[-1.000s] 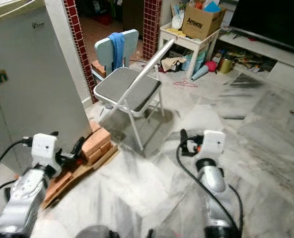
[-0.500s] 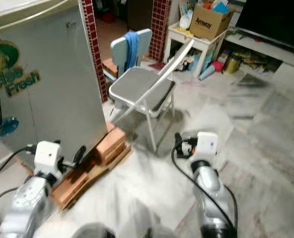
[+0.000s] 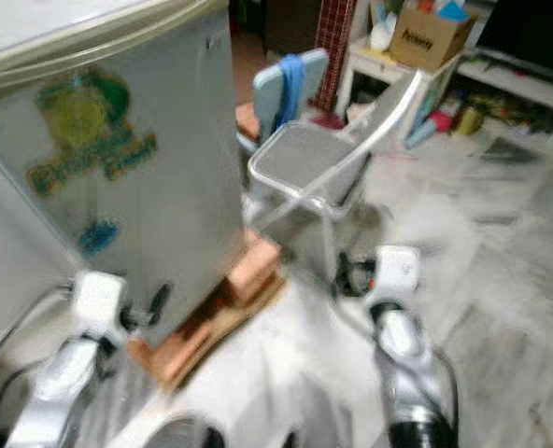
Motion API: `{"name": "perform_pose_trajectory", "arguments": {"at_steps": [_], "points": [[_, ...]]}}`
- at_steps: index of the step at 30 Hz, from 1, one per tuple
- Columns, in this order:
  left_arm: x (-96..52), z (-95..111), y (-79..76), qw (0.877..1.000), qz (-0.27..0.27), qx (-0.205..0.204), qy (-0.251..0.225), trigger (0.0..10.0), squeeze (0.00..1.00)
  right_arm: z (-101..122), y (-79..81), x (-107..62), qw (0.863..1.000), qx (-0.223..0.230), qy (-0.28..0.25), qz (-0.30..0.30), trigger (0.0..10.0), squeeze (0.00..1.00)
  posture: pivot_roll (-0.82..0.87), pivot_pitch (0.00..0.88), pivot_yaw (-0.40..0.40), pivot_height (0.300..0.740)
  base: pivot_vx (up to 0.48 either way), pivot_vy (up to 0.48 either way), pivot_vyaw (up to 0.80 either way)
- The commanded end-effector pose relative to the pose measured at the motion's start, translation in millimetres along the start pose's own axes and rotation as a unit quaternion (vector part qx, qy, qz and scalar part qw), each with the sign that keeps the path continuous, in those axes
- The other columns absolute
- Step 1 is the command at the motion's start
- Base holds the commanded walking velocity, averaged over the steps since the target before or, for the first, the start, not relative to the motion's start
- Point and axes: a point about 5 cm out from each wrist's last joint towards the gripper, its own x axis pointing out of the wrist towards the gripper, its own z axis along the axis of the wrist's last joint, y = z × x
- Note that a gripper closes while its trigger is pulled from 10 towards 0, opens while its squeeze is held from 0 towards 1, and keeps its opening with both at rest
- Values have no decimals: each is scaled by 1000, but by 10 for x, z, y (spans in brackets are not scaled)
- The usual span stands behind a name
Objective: Restocking fridge
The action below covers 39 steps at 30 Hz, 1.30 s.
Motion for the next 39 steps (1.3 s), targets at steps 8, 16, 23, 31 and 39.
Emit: {"name": "perform_pose_trajectory", "arguments": {"at_steps": [8,16,23,31,39], "points": [[-34,-18,10,1000,-9,9,6,10000,0,5,-28,17,1000,-3,0,-4,10000,0,79,8,-54,740,-307,357,0],[-16,13,116,1000,10,-1,-7,10000,0,9,-6,23,1000,-2,-2,-3,10000,0,80,8,-58,740,-37,71,0],[34,61,189,999,26,-20,-15,10000,0,23,-24,28,1000,5,-5,-14,10000,0,77,8,-51,740,0,0,0],[86,138,213,999,21,-10,-33,10000,0,34,18,34,1000,9,-10,-13,10000,0,74,17,-34,740,0,420,-593],[100,163,217,999,20,-12,-40,10000,0,50,42,43,1000,6,-12,-9,10000,0,75,29,-35,740,0,454,-684]]}}
